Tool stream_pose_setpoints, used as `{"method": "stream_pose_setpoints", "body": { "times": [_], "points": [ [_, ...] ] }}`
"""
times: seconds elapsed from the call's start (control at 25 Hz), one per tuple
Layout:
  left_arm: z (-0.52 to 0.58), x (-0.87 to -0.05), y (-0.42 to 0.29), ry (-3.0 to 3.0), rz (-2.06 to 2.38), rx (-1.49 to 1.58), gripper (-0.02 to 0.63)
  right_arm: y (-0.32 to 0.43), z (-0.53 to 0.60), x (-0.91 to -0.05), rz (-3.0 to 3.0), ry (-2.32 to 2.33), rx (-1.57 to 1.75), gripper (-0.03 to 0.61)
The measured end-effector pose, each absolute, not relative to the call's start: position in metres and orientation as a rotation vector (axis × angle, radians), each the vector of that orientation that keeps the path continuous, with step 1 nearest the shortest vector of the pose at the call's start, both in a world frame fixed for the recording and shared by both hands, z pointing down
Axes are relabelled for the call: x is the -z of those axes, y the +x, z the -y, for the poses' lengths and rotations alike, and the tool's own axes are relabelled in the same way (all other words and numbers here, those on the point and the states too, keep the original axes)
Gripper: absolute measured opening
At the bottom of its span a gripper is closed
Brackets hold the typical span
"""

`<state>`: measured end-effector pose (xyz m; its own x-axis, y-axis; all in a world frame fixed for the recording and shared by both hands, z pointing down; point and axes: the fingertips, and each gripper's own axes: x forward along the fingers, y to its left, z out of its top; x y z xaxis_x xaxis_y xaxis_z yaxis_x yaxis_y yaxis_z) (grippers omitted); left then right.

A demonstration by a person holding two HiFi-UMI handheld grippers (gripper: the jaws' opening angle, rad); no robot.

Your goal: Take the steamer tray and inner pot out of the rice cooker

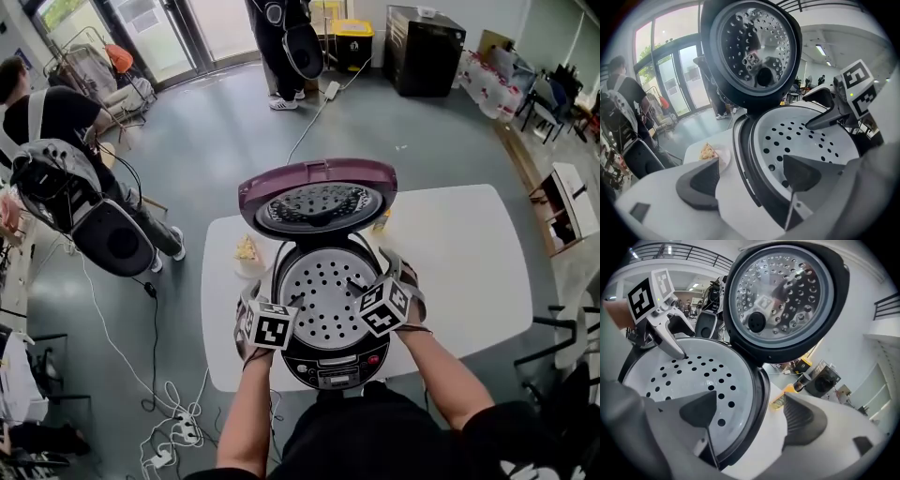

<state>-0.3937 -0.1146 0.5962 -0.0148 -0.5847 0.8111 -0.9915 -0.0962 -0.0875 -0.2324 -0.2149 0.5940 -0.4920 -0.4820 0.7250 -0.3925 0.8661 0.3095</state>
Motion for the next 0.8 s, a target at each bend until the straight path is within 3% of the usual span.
{"method": "stream_pose_setpoints", "body": {
  "times": [0.16, 0.32, 0.6, 0.8],
  "points": [
    [0.115, -0.599, -0.396, 1.725, 1.640, -0.989, 0.392, -0.230, 0.215, -0.601, 2.129, 0.616, 0.091, 0.385],
    [0.119, -0.598, -0.397, 1.731, 1.649, -0.982, 0.353, -0.226, 0.217, -0.606, 2.103, 0.629, 0.101, 0.237],
    [0.121, -0.598, -0.391, 1.739, 1.651, -0.975, 0.313, -0.224, 0.221, -0.604, 2.099, 0.660, 0.095, 0.181],
    [0.123, -0.591, -0.391, 1.741, 1.700, -0.998, 0.232, -0.224, 0.220, -0.597, 2.116, 0.680, 0.117, 0.176]
  ]
}}
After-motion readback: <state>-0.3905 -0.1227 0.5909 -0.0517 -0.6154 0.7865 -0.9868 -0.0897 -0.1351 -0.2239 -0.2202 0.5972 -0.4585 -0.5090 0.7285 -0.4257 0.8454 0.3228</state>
